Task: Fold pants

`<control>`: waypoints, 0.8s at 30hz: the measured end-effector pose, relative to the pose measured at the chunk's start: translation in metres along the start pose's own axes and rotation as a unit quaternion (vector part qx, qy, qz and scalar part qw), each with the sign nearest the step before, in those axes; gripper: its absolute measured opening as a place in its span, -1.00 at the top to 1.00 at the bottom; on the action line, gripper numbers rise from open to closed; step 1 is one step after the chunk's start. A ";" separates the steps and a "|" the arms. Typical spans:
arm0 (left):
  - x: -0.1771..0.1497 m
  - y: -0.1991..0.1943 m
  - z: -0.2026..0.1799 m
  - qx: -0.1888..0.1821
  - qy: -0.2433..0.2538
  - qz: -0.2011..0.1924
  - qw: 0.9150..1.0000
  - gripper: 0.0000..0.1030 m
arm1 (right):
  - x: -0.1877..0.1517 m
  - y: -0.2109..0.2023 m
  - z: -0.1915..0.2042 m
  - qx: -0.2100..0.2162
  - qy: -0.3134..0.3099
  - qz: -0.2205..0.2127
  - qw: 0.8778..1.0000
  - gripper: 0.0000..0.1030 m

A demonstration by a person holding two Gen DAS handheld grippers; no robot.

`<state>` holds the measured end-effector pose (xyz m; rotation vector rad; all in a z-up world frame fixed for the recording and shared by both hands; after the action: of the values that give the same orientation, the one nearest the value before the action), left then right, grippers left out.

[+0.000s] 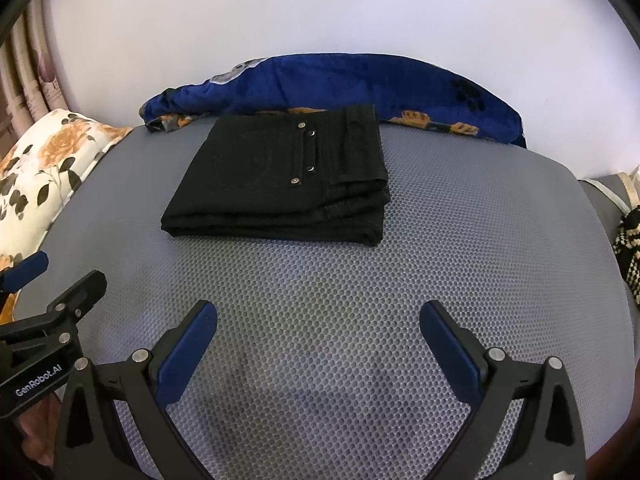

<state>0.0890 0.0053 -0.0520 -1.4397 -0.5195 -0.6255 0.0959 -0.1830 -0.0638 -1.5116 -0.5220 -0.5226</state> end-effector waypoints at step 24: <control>-0.006 0.008 0.002 0.001 0.000 0.009 1.000 -0.73 | -0.006 0.007 0.007 -0.003 -0.009 0.012 1.000 -0.95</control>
<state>0.0898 0.0082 -0.0615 -1.4415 -0.5070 -0.6105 0.0956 -0.1764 -0.0730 -1.5273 -0.5172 -0.4921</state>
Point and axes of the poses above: each gripper's, at about its wrist camera, not at the fingertips, and y roughly the way its jaws point, z to its left, x to its top, the point moved 9 cm from there along y, roughly the way its jaws point, and after that the axes turned 3 degrees about -x, right-handed, at the moved point
